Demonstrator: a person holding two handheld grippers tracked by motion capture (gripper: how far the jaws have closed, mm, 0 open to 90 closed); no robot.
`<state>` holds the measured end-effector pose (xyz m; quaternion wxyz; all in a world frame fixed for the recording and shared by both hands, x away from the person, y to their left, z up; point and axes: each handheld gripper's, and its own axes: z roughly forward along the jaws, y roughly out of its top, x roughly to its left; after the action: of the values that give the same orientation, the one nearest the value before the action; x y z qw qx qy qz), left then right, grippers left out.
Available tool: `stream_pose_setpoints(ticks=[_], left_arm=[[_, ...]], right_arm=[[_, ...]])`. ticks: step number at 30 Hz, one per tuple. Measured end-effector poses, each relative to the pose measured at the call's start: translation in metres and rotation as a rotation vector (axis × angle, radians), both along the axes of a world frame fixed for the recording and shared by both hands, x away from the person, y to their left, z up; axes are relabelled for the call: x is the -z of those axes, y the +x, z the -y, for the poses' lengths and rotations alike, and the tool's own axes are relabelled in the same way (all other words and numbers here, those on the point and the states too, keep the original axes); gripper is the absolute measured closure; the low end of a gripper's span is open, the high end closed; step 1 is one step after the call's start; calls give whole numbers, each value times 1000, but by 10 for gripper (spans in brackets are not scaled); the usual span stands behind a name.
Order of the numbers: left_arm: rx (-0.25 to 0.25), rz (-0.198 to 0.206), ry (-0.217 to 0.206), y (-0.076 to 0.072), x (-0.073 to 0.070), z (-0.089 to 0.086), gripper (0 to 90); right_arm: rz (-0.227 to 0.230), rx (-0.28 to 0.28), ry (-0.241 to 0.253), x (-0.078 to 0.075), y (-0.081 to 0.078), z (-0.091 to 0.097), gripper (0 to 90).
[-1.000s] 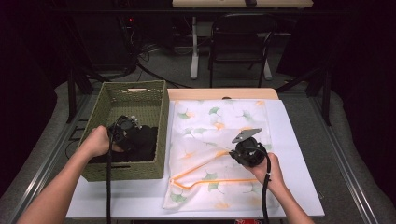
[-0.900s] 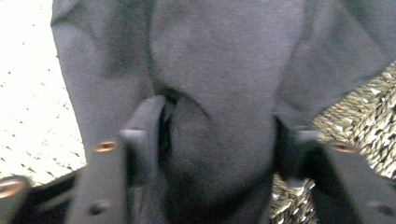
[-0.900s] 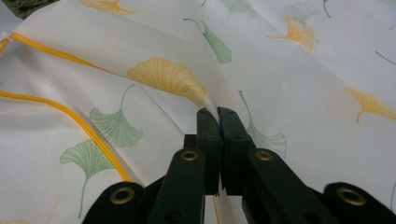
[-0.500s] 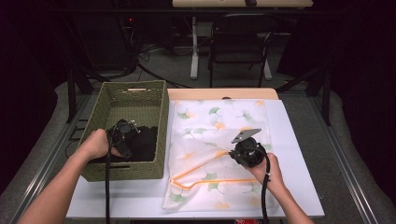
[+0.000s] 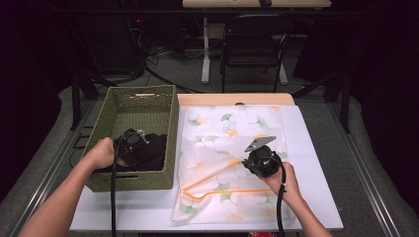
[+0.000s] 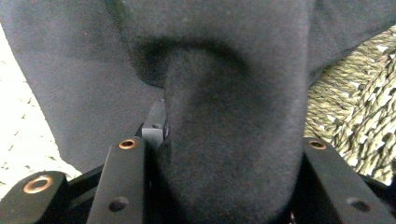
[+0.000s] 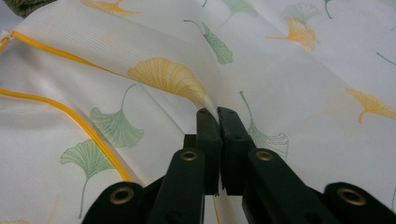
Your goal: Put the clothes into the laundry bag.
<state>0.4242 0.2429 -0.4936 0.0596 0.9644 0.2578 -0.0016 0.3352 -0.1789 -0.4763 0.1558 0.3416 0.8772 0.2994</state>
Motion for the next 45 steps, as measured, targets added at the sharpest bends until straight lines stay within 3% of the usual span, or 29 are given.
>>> stream_pose_setpoints(ticks=[5,19,45], left_arm=[[-5,21,-1,-3,-7,0,567],[-32,85,-12,-11,-44,-6,572],[-43,109,-14,-20,-91,-9,573]], right_arm=[[-4,4,3,0,0,1,883],[3,9,3,-1,0,1,885],[8,15,3,-1,0,1,885]])
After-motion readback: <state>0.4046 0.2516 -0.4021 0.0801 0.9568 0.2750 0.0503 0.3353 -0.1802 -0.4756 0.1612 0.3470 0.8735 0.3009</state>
